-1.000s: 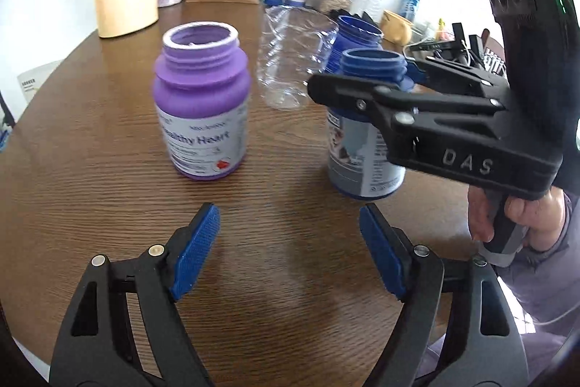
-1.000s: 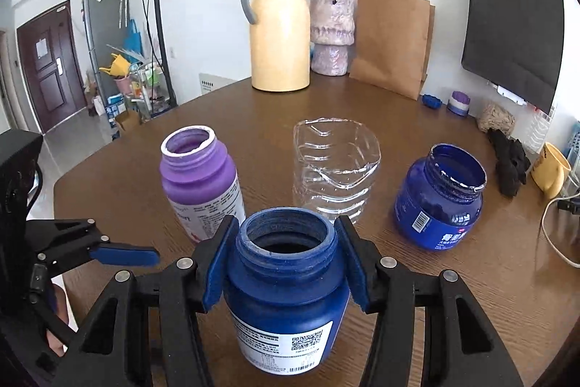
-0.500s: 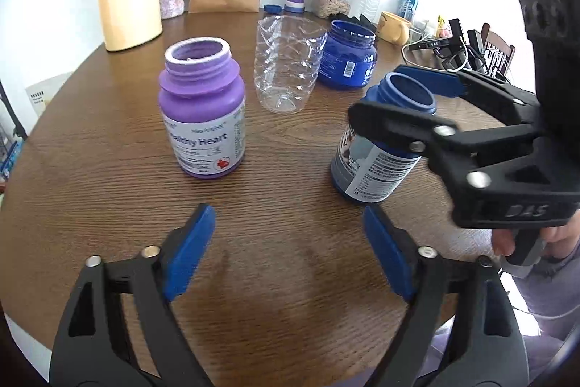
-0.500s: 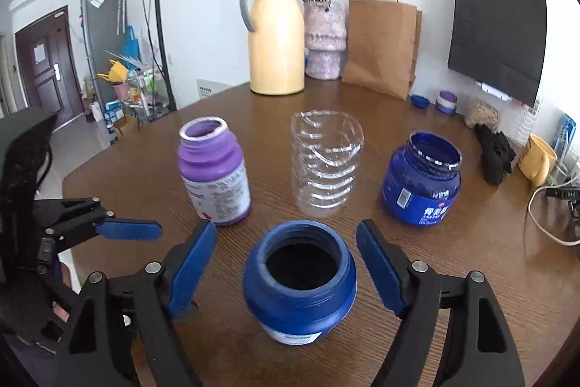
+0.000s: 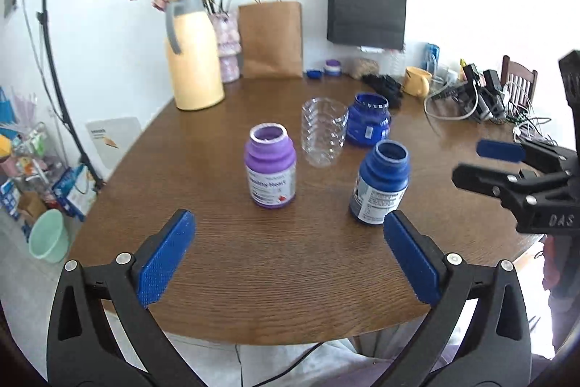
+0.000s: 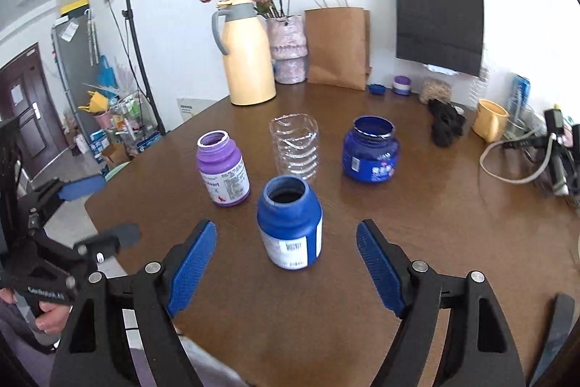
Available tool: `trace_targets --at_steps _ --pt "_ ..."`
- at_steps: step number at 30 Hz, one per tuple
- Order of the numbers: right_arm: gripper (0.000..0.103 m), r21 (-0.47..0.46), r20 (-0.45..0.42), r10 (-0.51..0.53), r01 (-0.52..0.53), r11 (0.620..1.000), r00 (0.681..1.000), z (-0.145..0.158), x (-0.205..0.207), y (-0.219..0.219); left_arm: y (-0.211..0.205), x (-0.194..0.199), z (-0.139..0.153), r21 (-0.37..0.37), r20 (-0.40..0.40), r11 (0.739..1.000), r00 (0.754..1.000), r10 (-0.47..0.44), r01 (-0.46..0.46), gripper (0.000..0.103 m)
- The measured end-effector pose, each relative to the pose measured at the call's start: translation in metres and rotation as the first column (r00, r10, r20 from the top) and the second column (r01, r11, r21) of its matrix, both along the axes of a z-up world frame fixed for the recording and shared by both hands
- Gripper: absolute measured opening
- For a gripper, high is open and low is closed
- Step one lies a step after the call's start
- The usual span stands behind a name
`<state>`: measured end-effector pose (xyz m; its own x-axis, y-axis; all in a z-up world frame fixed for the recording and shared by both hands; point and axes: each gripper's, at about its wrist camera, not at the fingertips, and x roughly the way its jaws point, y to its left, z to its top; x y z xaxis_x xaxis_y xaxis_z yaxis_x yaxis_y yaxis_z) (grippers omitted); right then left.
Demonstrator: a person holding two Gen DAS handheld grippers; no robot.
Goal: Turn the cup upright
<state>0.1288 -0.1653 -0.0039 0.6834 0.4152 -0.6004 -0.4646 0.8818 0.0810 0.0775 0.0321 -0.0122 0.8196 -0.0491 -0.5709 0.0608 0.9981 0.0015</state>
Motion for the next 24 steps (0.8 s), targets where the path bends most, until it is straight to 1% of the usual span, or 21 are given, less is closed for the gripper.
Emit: trace_targets --at_steps 3,6,8,11,13,15,16,18,19,21,23,24 --pt "0.083 0.013 0.003 -0.026 0.026 1.000 1.000 0.020 -0.025 -0.005 0.004 -0.015 0.019 -0.010 -0.009 1.000 1.000 0.022 -0.022 0.103" --pt "0.083 0.048 -0.029 -0.056 0.057 0.997 0.998 0.039 -0.045 -0.010 0.015 -0.028 0.044 -0.043 -0.012 0.998 0.999 0.040 -0.040 0.103" --pt "0.083 0.068 -0.038 -0.068 0.071 0.995 0.997 0.054 -0.058 -0.014 0.024 -0.035 0.058 -0.053 -0.017 0.997 0.998 0.058 -0.059 0.103" --pt "0.083 0.089 -0.031 -0.085 0.088 0.992 0.996 0.081 -0.076 -0.020 0.042 -0.044 0.092 -0.078 -0.001 0.994 0.997 0.071 -0.071 0.103" --pt "0.083 0.098 -0.015 -0.099 0.100 0.990 0.995 0.093 -0.087 -0.024 0.046 -0.048 0.104 -0.069 0.009 0.994 0.996 0.087 -0.086 0.103" --pt "0.083 0.083 0.000 -0.141 0.140 0.987 0.990 0.093 -0.093 -0.026 0.044 -0.050 0.100 -0.047 0.002 0.993 0.994 0.105 -0.105 0.103" --pt "0.083 0.063 0.008 -0.173 0.173 0.983 0.985 0.086 -0.096 -0.025 0.042 -0.052 0.092 -0.040 0.001 0.991 0.991 0.131 -0.131 0.103" --pt "0.083 0.048 0.007 -0.209 0.209 0.977 0.978 0.067 -0.099 -0.024 0.034 -0.056 0.070 -0.039 0.001 0.989 0.990 0.144 -0.144 0.103" --pt "0.083 0.039 0.009 -0.231 0.230 0.972 0.973 0.056 -0.100 -0.024 0.030 -0.057 0.058 -0.039 -0.012 0.987 0.988 0.153 -0.154 0.103" --pt "0.083 0.008 -0.015 -0.273 0.273 0.962 0.962 0.037 -0.099 -0.028 0.024 -0.060 0.035 -0.035 -0.060 0.985 0.984 0.165 -0.167 0.103" --pt "0.083 0.027 -0.037 -0.311 0.312 0.950 0.950 0.023 -0.101 -0.036 0.017 -0.062 0.021 -0.025 -0.100 0.988 0.984 0.148 -0.151 0.103" --pt "0.083 0.050 -0.062 -0.316 0.319 0.946 0.947 0.017 -0.101 -0.040 0.015 -0.063 0.019 -0.022 -0.105 0.989 0.984 0.144 -0.147 0.103"
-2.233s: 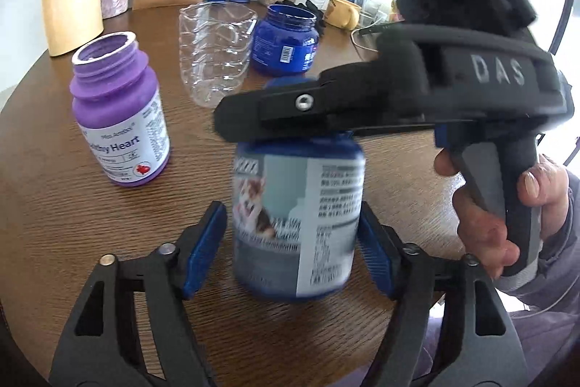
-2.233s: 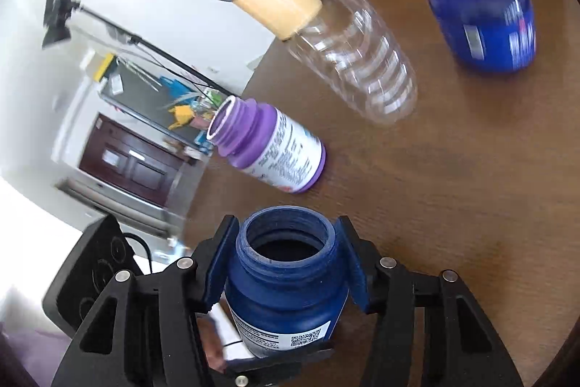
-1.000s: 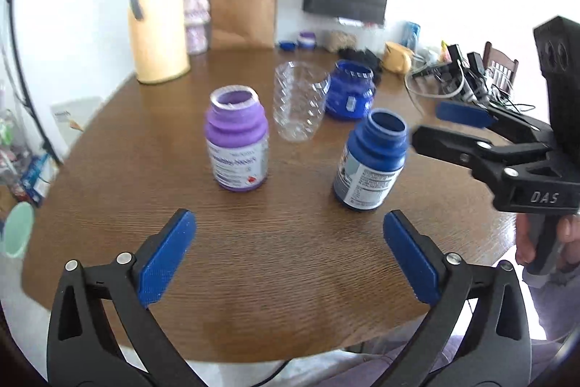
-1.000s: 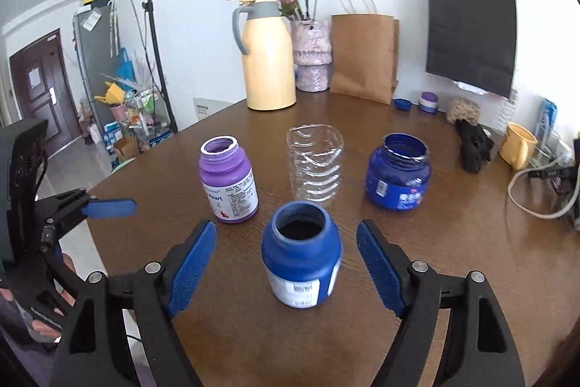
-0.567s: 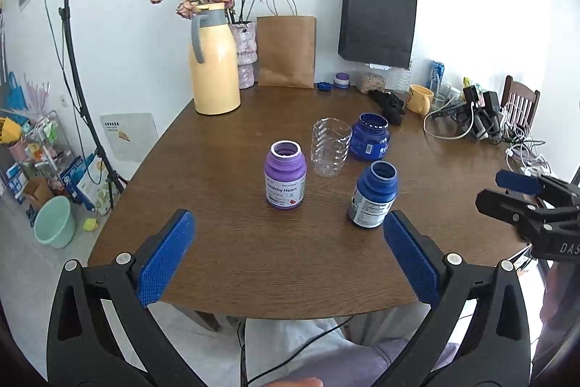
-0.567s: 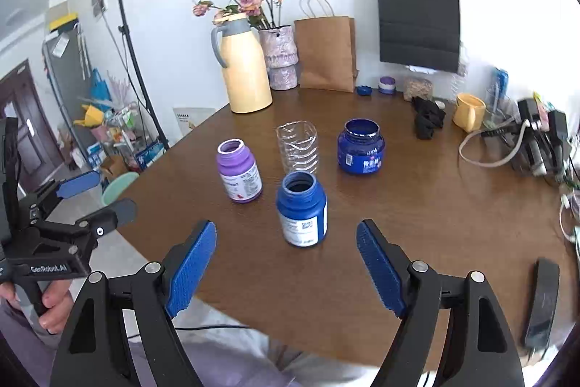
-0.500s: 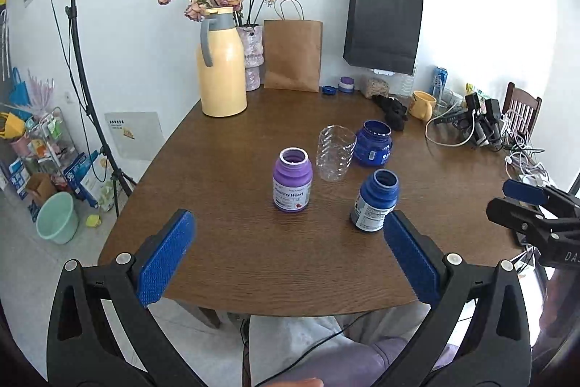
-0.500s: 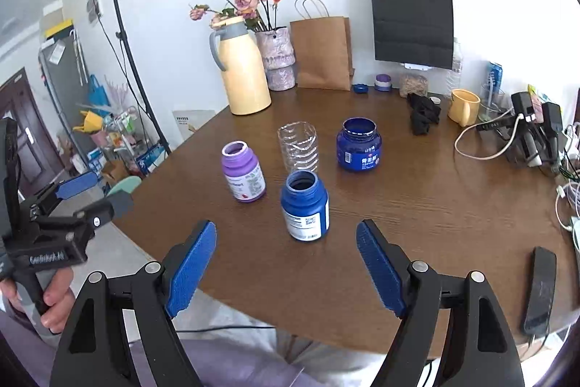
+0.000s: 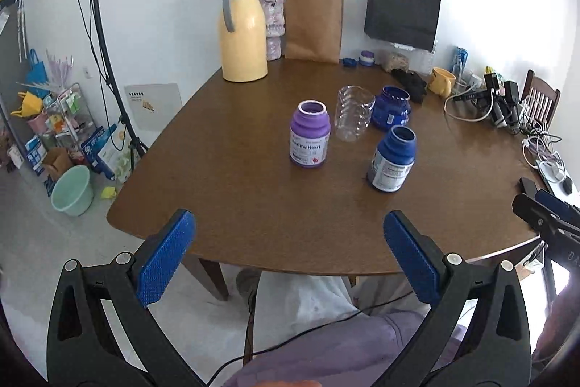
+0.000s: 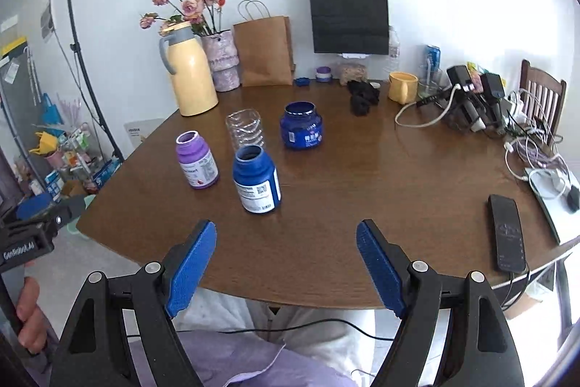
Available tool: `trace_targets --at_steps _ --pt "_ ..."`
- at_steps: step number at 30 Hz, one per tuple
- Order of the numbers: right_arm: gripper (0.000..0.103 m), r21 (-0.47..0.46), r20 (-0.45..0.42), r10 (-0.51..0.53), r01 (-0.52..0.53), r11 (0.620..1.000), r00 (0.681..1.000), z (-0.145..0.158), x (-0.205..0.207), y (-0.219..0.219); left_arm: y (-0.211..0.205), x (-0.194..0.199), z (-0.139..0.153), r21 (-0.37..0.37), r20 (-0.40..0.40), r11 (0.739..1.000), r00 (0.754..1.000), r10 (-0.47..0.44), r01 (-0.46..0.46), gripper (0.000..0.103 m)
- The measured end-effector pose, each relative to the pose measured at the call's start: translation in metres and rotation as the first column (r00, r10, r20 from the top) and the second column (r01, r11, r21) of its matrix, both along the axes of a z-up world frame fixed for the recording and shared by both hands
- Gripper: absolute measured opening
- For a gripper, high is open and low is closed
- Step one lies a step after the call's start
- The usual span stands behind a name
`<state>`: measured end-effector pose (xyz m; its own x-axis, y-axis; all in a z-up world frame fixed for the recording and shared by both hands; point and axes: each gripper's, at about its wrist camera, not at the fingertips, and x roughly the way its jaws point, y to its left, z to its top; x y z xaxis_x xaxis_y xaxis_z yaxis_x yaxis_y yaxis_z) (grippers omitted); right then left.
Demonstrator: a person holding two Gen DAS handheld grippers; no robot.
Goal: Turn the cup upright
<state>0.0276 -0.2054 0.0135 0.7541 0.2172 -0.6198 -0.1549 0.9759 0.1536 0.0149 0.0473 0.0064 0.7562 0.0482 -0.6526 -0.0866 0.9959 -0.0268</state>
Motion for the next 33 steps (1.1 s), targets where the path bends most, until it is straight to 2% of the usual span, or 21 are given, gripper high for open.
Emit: trace_targets --at_steps 2,4,7,11,19,33 --pt "0.083 0.056 -0.032 0.002 0.000 0.998 0.999 -0.009 0.000 -0.003 -0.005 0.001 -0.001 0.014 -0.010 1.000 1.000 -0.018 0.018 0.103" --pt "0.083 0.068 -0.054 0.014 -0.010 0.998 0.998 -0.013 0.002 0.000 -0.009 -0.002 0.001 0.031 -0.004 0.999 1.000 -0.026 0.026 0.103" --pt "0.083 0.040 -0.047 0.036 -0.034 0.999 0.998 -0.012 0.001 0.010 -0.014 -0.006 0.006 0.055 0.019 0.998 0.999 -0.039 0.038 0.103" --pt "0.083 -0.001 -0.019 0.055 -0.055 0.999 0.998 -0.006 -0.004 0.018 -0.011 -0.008 0.008 0.050 0.027 0.998 0.999 -0.031 0.030 0.103" --pt "0.083 0.000 -0.011 0.088 -0.088 0.996 0.996 -0.002 -0.004 0.022 -0.011 -0.007 0.004 0.034 0.012 0.999 0.999 -0.037 0.036 0.103" --pt "0.083 -0.004 -0.032 0.071 -0.072 0.997 0.997 -0.006 0.000 0.021 -0.012 -0.009 0.007 0.046 0.026 0.998 0.999 -0.036 0.034 0.103"
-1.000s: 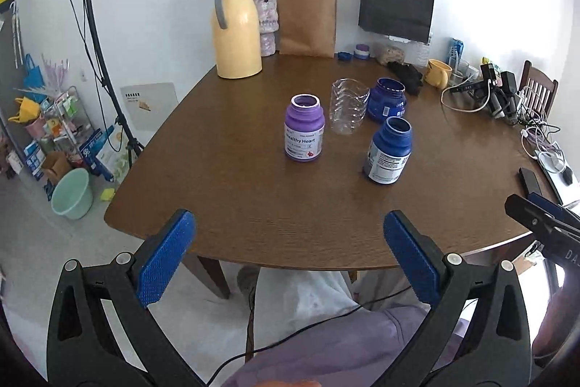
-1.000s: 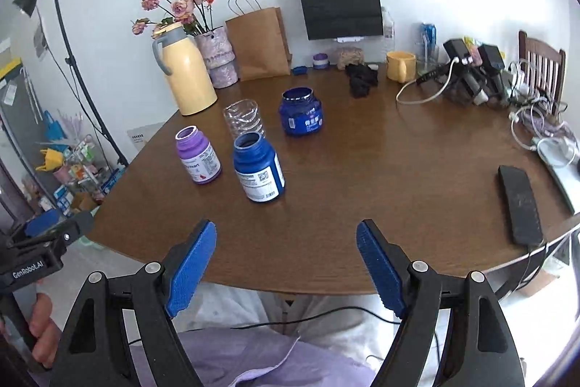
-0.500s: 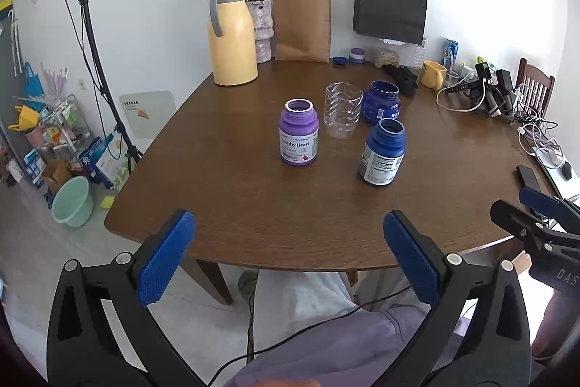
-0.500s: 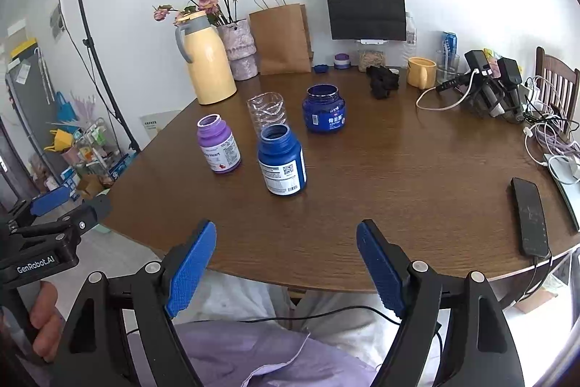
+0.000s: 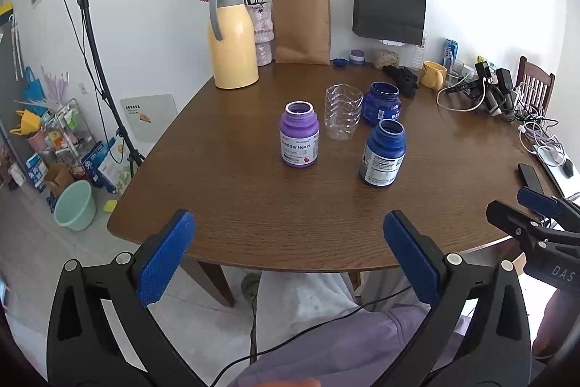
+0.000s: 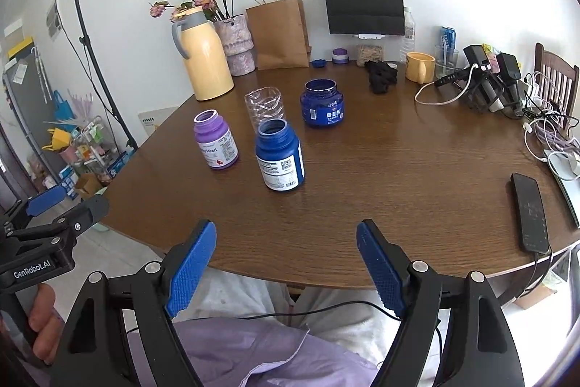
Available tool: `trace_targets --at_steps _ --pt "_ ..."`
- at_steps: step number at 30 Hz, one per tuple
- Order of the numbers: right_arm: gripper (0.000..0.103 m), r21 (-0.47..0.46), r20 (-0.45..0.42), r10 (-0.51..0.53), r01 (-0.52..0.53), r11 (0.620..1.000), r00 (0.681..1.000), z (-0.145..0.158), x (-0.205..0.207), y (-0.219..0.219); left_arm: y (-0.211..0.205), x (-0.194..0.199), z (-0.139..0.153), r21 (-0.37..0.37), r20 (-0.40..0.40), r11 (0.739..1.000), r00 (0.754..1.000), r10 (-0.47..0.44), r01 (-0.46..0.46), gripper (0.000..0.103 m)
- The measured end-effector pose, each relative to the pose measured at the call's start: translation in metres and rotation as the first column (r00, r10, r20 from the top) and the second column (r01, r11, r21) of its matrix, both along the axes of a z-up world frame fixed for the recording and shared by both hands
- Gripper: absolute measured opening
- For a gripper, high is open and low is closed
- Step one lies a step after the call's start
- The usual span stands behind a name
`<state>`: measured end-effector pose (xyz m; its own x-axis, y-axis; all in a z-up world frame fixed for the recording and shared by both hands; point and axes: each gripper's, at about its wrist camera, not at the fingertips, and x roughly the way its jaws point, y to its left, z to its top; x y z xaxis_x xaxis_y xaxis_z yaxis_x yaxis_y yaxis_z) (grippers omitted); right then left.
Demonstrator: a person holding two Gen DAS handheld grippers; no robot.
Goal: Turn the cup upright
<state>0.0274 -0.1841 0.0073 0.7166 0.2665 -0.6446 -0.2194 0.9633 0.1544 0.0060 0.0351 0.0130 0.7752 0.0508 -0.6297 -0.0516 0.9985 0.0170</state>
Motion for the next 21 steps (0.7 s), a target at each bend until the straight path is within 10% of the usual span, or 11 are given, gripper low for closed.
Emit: trace_targets --at_steps 21 --pt "0.083 -0.003 0.009 0.004 -0.004 1.000 1.000 0.0017 -0.0016 0.0025 0.0047 -0.0004 0.0003 0.003 0.005 1.000 1.000 0.005 -0.005 0.103"
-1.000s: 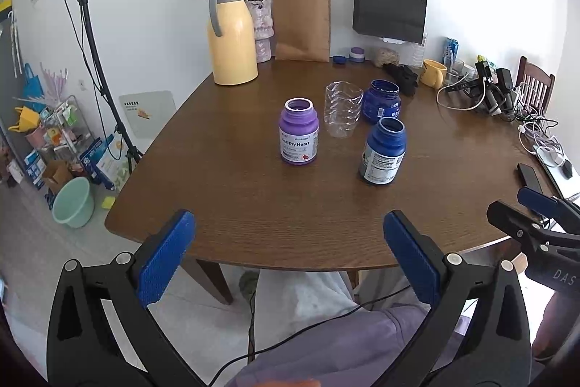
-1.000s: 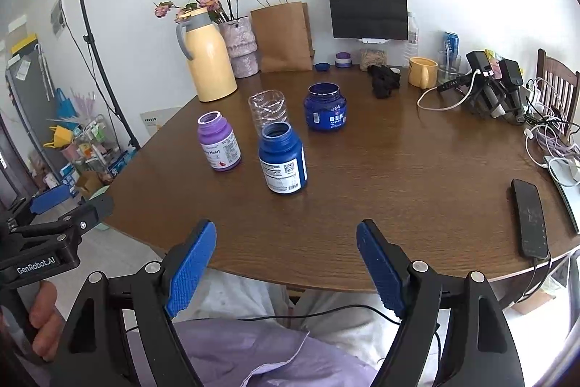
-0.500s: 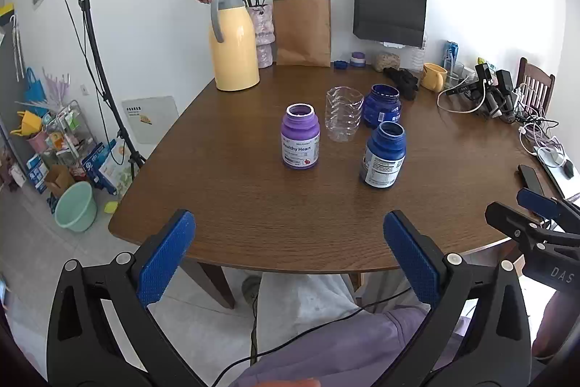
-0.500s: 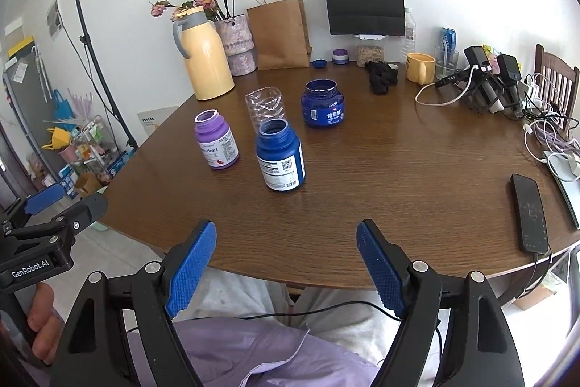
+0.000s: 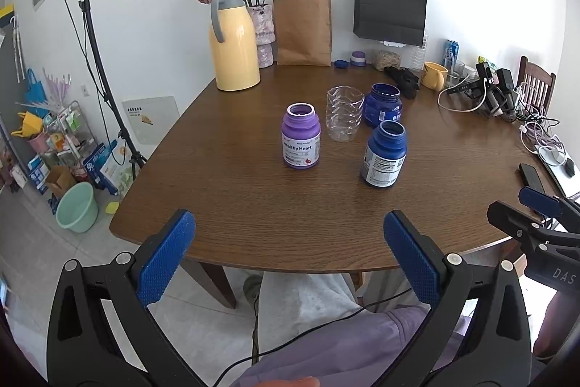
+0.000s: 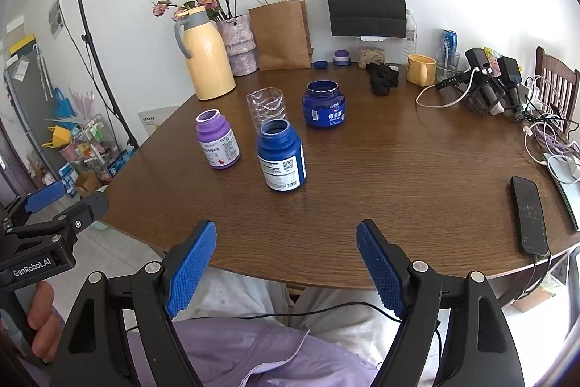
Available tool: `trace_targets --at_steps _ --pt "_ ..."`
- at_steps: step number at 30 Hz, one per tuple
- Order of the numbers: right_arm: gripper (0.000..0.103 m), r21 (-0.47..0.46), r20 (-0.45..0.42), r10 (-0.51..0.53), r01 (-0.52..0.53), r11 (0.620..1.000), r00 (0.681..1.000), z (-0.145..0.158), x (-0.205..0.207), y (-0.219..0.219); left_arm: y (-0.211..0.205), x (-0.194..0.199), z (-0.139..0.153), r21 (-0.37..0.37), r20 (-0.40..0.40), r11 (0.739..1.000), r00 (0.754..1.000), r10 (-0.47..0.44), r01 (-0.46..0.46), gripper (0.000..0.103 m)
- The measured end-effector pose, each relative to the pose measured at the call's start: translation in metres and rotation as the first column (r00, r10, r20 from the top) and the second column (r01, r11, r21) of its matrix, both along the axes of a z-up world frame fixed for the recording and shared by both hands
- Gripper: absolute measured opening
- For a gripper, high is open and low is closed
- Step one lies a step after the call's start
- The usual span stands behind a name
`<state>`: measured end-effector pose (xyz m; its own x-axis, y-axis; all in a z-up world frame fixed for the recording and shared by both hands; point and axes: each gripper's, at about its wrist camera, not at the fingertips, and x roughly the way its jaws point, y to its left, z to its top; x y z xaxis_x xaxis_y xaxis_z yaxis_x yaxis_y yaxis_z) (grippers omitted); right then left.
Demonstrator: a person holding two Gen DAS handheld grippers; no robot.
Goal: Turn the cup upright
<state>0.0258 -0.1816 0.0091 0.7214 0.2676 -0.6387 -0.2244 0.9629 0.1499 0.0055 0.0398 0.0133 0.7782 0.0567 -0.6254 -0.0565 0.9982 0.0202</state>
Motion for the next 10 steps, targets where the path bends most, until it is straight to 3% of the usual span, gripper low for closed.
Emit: trace_targets --at_steps 10 --pt "0.083 0.002 -0.001 0.009 -0.009 1.000 1.000 0.0015 0.0001 -0.0009 -0.0003 0.0001 -0.0014 -0.014 0.004 0.999 0.999 -0.046 0.046 0.103"
